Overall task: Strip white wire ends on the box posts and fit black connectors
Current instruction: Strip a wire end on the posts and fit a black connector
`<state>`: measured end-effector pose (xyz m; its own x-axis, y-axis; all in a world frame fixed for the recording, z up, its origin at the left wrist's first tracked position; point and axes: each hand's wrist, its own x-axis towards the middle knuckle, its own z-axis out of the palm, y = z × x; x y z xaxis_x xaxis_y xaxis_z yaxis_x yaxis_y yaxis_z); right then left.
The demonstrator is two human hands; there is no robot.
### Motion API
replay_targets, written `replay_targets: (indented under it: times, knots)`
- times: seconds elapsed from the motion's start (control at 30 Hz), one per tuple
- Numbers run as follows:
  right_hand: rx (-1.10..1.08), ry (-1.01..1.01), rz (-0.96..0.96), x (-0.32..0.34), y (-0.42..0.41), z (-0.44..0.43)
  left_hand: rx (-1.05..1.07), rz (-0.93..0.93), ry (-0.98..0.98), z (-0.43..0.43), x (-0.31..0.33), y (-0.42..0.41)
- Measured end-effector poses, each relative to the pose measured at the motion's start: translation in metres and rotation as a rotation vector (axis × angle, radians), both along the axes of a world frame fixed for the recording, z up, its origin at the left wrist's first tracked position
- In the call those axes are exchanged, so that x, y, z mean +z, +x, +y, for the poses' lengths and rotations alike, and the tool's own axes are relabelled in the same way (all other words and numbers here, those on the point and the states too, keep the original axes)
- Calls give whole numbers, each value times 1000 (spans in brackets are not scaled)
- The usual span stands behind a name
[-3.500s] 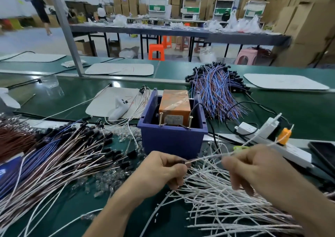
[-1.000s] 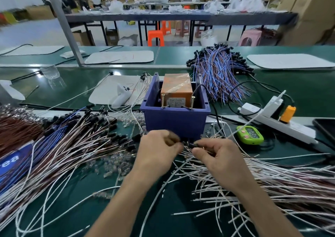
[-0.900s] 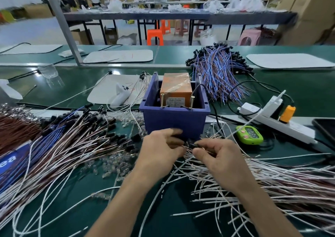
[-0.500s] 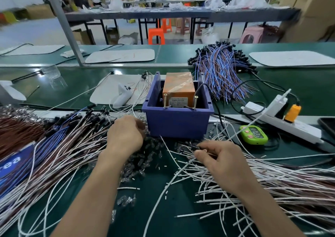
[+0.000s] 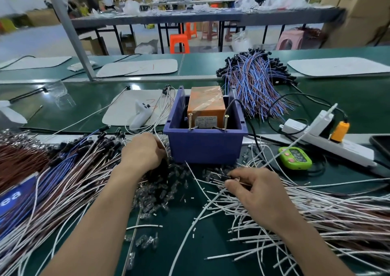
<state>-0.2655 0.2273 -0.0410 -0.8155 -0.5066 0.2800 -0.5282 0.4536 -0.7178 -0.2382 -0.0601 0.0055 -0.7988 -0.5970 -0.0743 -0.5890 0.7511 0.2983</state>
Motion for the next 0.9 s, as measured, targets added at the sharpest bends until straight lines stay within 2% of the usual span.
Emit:
replay_targets:
  times: [0.1, 0.2, 0.27, 0.4, 0.47, 0.63, 0.9]
  knots:
    - [-8, -19, -19, 1, 0, 0, 122, 109, -140, 7, 5, 11]
    - [-5, -72, -22, 7, 1, 0, 213, 398, -144, 24, 14, 30]
    - [13, -102, -30, 11, 4, -3, 121, 505, 47, 42, 17, 44]
    - [62, -245, -146, 12, 4, -1, -186, 444, 715, 86, 16, 58]
    - [81, -323, -266, 13, 2, 1, -243, 476, 895, 100, 13, 58]
    - [187, -378, -520, 22, -5, 10, -235, 670, 1172, 114, 15, 61]
    - [348, -519, -687, 20, -14, 21, -257, 743, 1225, 126, 9, 64]
